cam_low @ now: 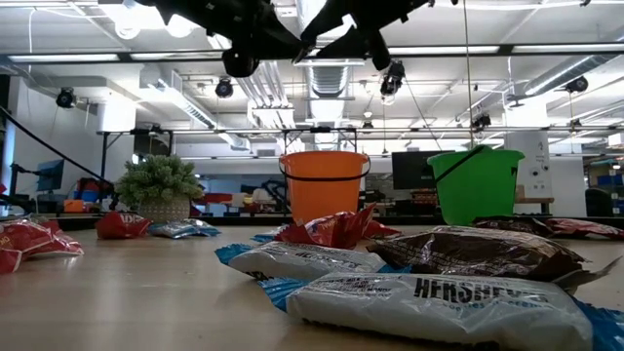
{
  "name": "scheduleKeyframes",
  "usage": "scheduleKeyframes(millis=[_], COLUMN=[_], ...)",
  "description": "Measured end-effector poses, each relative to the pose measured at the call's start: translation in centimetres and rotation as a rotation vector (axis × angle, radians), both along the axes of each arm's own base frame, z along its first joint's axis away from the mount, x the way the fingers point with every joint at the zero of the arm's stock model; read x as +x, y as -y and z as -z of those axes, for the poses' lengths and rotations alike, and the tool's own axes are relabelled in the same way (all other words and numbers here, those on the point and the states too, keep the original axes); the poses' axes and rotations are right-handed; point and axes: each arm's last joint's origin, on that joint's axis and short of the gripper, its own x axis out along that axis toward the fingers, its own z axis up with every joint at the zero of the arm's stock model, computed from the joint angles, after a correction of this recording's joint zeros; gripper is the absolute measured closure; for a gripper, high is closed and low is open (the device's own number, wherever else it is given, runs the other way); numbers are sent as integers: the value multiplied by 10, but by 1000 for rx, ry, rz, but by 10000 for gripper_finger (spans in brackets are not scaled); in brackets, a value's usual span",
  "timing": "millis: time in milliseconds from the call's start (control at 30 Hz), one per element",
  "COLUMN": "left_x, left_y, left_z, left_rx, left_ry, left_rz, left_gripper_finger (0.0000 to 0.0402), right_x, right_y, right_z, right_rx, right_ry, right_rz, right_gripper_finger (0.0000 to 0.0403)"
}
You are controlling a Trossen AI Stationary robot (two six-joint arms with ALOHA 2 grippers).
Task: Organize candy in baskets
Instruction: Put the black chocolate into the green bucket
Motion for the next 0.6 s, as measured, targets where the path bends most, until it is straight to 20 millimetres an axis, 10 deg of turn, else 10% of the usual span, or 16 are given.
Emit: scheduleKeyframes(millis=[600], left_x=[-5], left_y=[0], left_z=[-6], left_rx=[50], left_ry=[16], left_rz=[6], left_gripper_finger=[401], right_x=[-5], right_y=[-2], right_z=[-9], right_rx=[41], right_ry=[59], right_rz=[-38], right_gripper_finger=[200])
